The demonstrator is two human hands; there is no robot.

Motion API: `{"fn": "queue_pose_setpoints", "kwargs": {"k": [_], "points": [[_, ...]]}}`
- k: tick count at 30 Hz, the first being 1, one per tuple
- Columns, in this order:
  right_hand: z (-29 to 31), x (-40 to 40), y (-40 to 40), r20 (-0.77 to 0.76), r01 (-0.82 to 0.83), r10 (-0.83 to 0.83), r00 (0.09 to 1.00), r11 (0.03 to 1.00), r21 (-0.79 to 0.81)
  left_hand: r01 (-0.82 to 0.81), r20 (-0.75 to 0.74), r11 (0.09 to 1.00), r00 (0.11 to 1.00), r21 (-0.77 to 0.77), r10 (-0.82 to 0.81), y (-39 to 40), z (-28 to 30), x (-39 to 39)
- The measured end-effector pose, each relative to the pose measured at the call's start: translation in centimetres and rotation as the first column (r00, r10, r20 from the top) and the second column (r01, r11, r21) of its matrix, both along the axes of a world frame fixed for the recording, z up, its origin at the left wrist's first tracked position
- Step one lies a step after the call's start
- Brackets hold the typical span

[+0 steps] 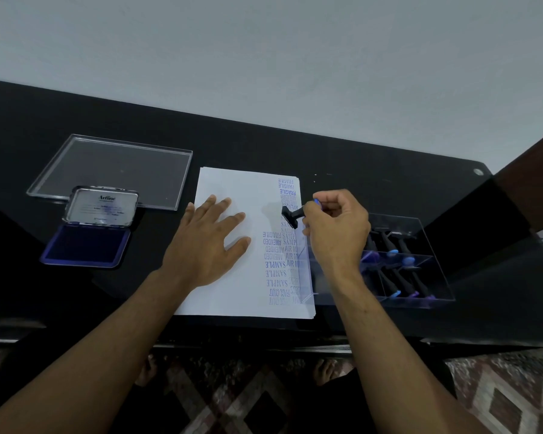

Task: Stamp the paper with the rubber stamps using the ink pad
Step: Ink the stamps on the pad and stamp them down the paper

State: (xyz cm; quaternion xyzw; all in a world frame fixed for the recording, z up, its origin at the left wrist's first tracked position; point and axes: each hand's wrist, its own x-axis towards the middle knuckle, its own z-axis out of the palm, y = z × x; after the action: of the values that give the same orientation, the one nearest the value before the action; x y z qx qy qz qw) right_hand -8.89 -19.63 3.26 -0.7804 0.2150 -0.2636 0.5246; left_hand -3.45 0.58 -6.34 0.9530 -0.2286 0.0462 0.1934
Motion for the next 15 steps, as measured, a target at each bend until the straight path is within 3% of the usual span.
{"fn": "queue_pose_setpoints", "kwargs": {"k": [15], "points": [[-0.03,-0.11,-0.13,0.008,-0.001,0.001,1.000,1.000,0.021,0.007,-0.005,1.000,1.000,-0.010,-0.007,0.04,0.07,-0.05]]}}
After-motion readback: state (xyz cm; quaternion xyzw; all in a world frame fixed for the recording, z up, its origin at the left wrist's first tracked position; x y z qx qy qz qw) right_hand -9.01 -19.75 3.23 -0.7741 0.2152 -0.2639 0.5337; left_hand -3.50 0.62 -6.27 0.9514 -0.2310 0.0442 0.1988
